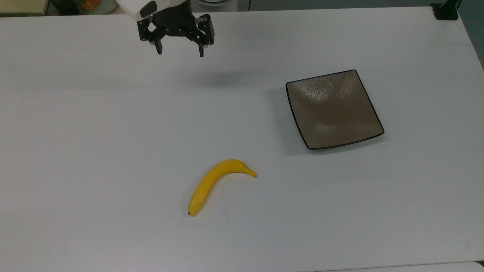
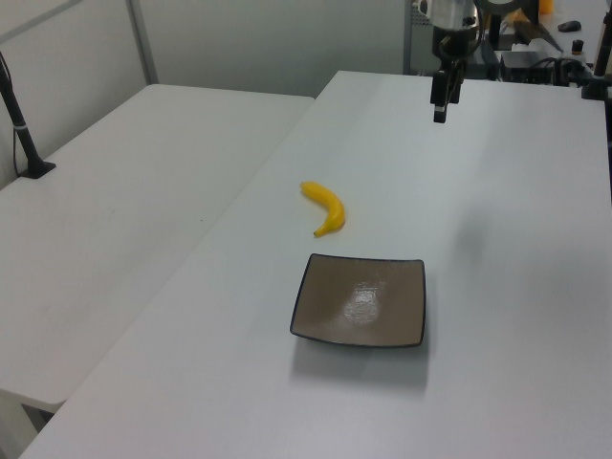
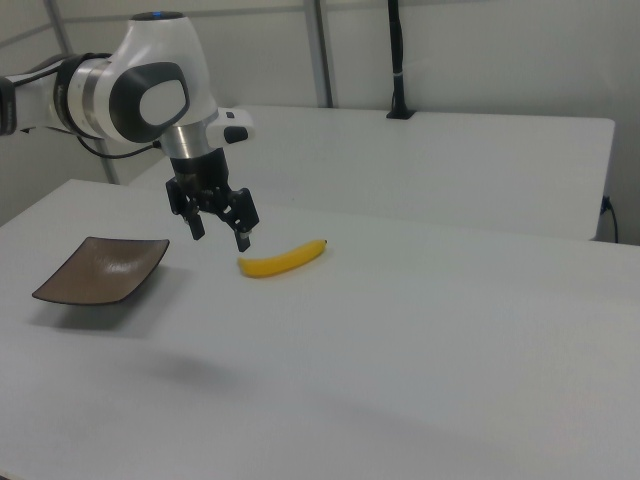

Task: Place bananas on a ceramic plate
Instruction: 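Lower the open gripper down over the yellow banana, then close the gripper around the middle of the banana, then lift the banana and carry it toward the brown square plate, then lower the banana onto the plate and open the gripper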

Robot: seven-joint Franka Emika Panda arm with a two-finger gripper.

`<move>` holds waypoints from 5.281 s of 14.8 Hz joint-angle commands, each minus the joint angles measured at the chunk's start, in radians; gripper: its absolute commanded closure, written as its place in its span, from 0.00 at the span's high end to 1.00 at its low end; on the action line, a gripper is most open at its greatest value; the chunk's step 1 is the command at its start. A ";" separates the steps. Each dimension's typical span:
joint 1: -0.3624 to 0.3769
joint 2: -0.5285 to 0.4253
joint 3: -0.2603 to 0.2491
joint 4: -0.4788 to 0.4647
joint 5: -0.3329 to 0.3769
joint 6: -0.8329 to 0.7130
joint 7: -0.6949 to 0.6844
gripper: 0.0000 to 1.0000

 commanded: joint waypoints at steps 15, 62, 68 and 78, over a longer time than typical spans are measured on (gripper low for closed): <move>0.061 0.227 -0.017 0.123 0.001 0.291 0.608 1.00; 0.090 0.402 0.083 0.232 -0.223 0.311 0.913 0.31; 0.113 0.289 0.193 0.106 -0.210 0.236 0.952 0.31; 0.177 0.259 0.356 0.111 -0.214 0.233 1.104 0.35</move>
